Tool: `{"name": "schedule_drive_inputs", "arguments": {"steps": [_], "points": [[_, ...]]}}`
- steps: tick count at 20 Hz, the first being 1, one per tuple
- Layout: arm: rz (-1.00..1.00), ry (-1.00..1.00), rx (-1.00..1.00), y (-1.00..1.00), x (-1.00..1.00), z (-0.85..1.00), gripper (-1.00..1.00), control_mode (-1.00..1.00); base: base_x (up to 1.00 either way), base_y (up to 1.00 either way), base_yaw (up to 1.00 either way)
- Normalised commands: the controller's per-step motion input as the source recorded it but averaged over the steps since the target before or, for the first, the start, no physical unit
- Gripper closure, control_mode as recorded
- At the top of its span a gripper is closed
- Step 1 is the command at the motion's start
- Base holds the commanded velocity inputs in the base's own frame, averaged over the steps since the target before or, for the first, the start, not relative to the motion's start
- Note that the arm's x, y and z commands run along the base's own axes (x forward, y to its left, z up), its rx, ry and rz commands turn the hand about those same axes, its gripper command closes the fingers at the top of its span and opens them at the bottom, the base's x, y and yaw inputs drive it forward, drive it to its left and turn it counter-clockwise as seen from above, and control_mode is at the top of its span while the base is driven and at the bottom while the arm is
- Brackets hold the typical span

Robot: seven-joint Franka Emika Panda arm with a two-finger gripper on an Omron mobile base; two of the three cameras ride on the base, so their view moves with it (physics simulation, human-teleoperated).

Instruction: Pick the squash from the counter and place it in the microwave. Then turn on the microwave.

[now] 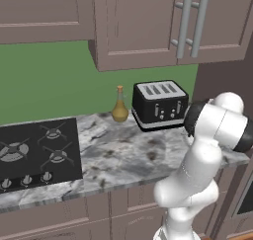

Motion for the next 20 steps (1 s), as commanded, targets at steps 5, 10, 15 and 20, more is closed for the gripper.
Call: {"name": "schedule_drive_inputs", "arguments": {"steps": [5,10,15,20], "points": [[-0.13,-0.01,-0.05,0.33,-0.47,0.53,1.0,-1.0,0.0,0.0,0.0],[-0.18,0.0,-0.04,0.44,-0.45,0.54,1.0,-1.0,0.0,0.0,0.0],[-0.17,-0.01,-0.01,0.32,-0.66,0.48,1.0,-1.0,0.0,0.0,0.0],[-0.14,-0.05,0.0,0.21,-0.66,0.44,1.0,-1.0,0.0,0.0,0.0]]}}
